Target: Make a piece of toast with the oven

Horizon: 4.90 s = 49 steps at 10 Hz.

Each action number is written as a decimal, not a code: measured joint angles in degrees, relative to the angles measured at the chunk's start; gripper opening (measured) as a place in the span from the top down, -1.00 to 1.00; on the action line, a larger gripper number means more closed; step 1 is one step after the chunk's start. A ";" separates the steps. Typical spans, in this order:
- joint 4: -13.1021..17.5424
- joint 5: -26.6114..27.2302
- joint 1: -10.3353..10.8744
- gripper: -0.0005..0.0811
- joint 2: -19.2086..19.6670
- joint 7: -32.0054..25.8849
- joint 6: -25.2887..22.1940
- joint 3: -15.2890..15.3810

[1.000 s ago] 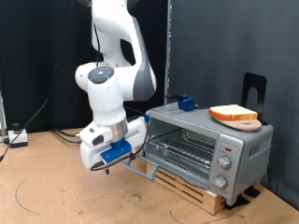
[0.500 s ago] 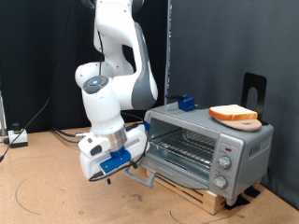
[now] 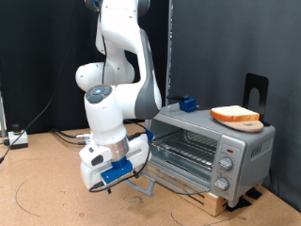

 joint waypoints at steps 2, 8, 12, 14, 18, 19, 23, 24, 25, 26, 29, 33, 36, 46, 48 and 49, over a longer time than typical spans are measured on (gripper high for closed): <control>0.63 1.26 -0.01 -0.99 2.00 -0.69 1.17 0.28; 0.97 2.25 -0.37 -0.99 6.35 -2.47 3.52 0.66; -0.32 2.04 -1.73 -0.99 5.22 -6.51 2.32 -0.99; -0.47 1.73 -2.61 -0.99 2.53 -8.95 -0.44 -2.21; -0.67 -0.16 -3.88 -0.99 -2.85 -10.75 -6.93 -4.03; -0.45 1.19 -3.93 -0.99 -2.98 -12.13 -8.86 -3.85; 3.09 7.67 -5.42 -0.99 -7.56 -19.07 -30.01 -4.00; 3.15 7.77 -5.42 -0.99 -9.31 -18.85 -30.97 -3.92; 2.84 7.60 -5.26 -0.99 -11.33 -18.00 -30.38 -3.73; 2.50 6.96 -5.08 -0.99 -13.57 -16.76 -30.12 -3.46; 1.83 3.30 -4.99 -0.99 -19.86 -11.51 -30.15 -1.73; 1.21 7.35 -4.45 -0.99 -22.61 -16.67 -33.44 -0.96; 3.45 7.23 -2.72 -0.99 -25.20 -30.90 -42.42 -0.06; 1.65 -0.58 0.53 -0.99 -40.10 -60.24 -43.78 4.75; 1.03 -1.53 0.52 -0.99 -44.44 -60.33 -44.62 6.04; 0.93 -1.68 0.49 -0.99 -46.48 -59.86 -45.56 6.55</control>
